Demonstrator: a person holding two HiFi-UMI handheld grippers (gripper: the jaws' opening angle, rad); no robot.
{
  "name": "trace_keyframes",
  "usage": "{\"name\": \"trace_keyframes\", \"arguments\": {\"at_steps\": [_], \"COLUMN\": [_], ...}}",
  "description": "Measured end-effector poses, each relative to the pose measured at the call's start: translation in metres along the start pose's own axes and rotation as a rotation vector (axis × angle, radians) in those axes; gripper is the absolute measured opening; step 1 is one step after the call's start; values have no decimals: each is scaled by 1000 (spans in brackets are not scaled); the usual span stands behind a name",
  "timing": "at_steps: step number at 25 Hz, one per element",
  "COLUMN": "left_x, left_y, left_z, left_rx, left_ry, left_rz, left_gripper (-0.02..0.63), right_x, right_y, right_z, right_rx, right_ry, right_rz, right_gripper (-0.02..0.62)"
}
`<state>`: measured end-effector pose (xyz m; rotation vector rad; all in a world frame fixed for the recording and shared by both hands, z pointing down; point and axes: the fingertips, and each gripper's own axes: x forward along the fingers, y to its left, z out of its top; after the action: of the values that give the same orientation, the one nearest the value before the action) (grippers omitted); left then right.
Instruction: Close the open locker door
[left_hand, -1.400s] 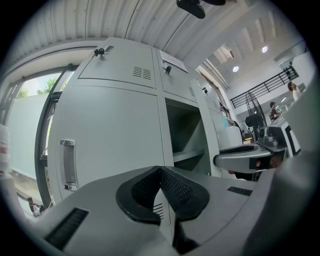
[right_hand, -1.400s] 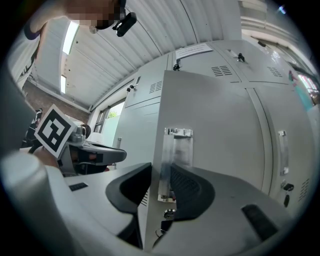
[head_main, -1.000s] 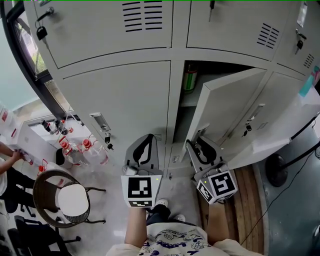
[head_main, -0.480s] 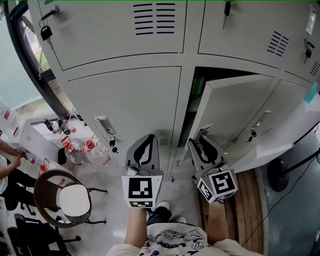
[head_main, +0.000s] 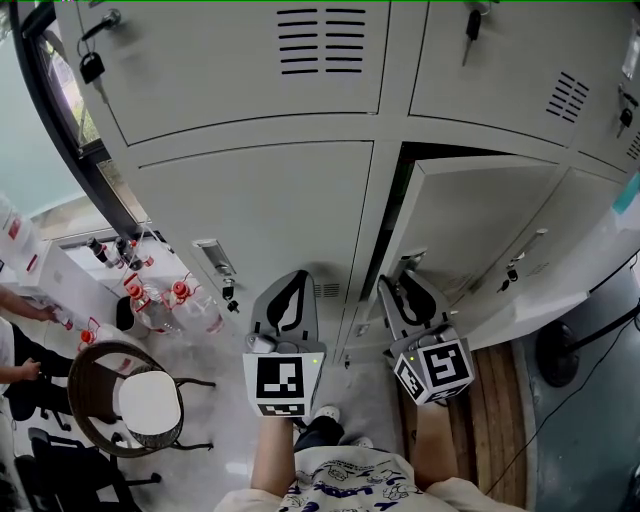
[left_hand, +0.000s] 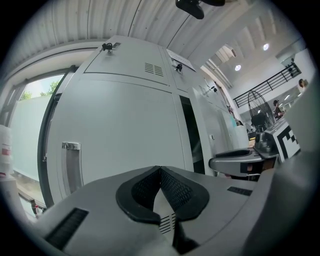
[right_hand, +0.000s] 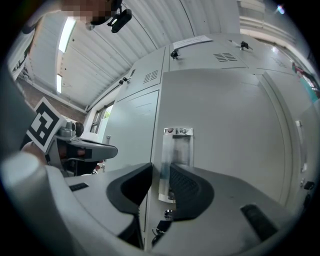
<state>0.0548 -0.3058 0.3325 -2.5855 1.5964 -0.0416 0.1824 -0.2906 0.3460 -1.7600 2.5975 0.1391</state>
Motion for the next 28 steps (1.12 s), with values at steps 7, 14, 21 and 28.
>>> {"name": "trace_keyframes", "arguments": {"at_steps": [7,14,21,28], "left_x": [5,9,10,13], "left_y": [4,7,10,11], "left_z": [-1,-2,-3,-3], "left_rx": [-3,-3,-7,2], "left_ry": [0,1,3,5], "left_rz": [2,4,14,16], "left_gripper": [3,3,3,3], "right_x": [9,16,22,27], "right_y": [-2,-5,-7,-9], "right_z": [0,-1,-2,-2], "right_rx": [1,6,11,23], "right_ry": [-1,-5,-7,-13], "right_rz": [-2,0,3,11], "right_gripper": [101,100,97,92]}}
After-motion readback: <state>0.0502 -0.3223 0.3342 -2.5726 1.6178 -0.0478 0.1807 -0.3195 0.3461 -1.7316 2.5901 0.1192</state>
